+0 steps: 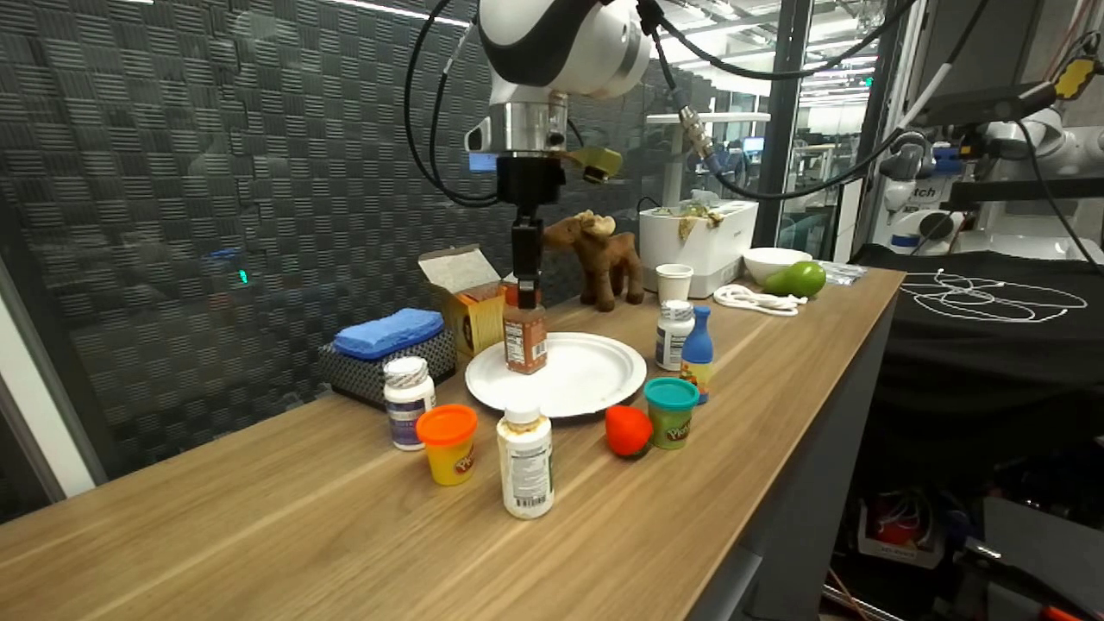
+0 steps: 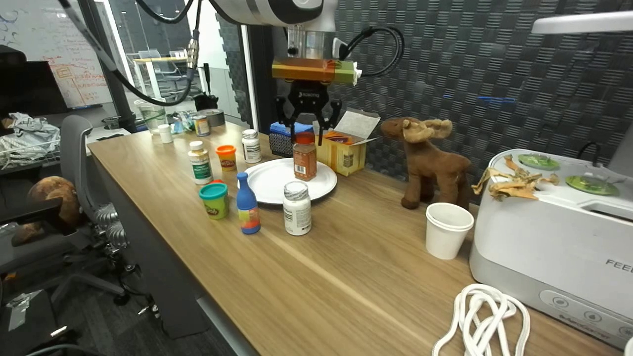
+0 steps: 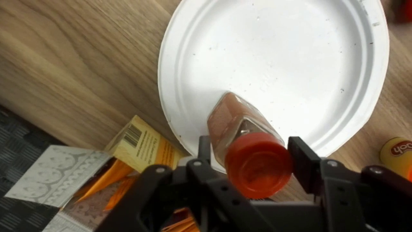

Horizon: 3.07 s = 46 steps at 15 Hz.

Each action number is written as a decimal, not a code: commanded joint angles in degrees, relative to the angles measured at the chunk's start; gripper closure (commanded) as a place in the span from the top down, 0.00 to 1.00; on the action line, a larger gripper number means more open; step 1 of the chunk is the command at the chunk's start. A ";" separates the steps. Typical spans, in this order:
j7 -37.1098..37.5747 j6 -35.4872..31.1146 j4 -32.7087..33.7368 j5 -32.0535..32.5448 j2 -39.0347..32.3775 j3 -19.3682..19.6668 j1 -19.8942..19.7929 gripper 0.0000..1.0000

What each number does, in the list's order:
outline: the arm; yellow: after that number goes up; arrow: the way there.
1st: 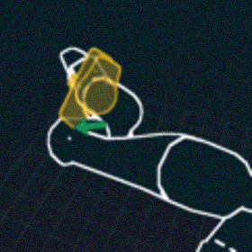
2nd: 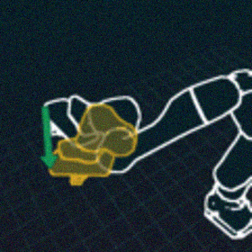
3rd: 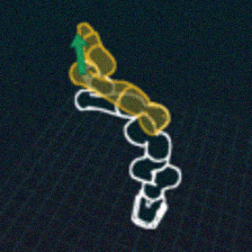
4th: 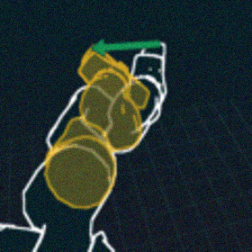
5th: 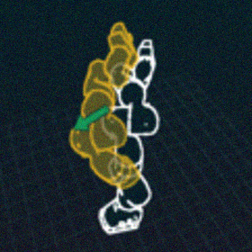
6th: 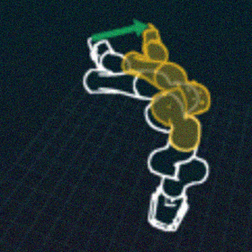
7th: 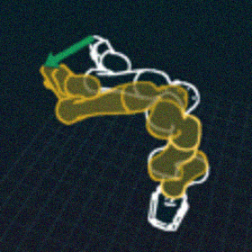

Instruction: Put the containers and strawberry on the white plate

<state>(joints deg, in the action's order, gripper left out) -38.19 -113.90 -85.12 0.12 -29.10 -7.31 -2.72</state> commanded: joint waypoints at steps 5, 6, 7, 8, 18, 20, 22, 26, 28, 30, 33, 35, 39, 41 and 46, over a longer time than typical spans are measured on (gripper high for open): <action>-0.33 1.92 2.28 1.74 2.46 1.52 0.09 1.00; 0.28 1.40 1.37 2.46 3.77 2.23 -0.16 1.00; 0.65 0.64 0.33 2.90 4.89 2.89 -0.48 1.00; 1.28 -0.05 -1.25 3.41 6.18 3.83 -0.93 1.00; 19.76 -4.27 -20.54 5.26 17.60 10.44 -3.08 1.00; 22.89 -3.89 -22.76 5.07 18.46 10.38 -2.64 1.00; 25.95 -3.50 -24.56 4.84 19.00 10.28 -2.25 1.00; 28.72 -2.82 -27.24 2.17 19.25 9.69 -1.94 1.00; 29.28 -2.02 -27.92 0.47 19.18 9.49 -1.86 1.00; 29.63 -1.29 -28.65 -1.02 19.21 9.41 -1.85 1.00; 31.25 -0.85 -29.63 -1.33 19.80 9.61 -1.70 1.00; 32.67 -0.59 -30.10 -0.83 20.24 9.74 -1.55 1.00; 33.42 0.02 -30.24 -0.90 20.10 9.64 -1.49 0.69; 34.08 -0.23 -30.27 -0.24 20.26 9.70 -1.33 0.54; 35.69 -0.47 -30.16 2.53 20.30 9.93 -0.86 0.19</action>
<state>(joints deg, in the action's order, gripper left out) -4.59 -114.24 -114.02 0.45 -10.75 2.27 -4.51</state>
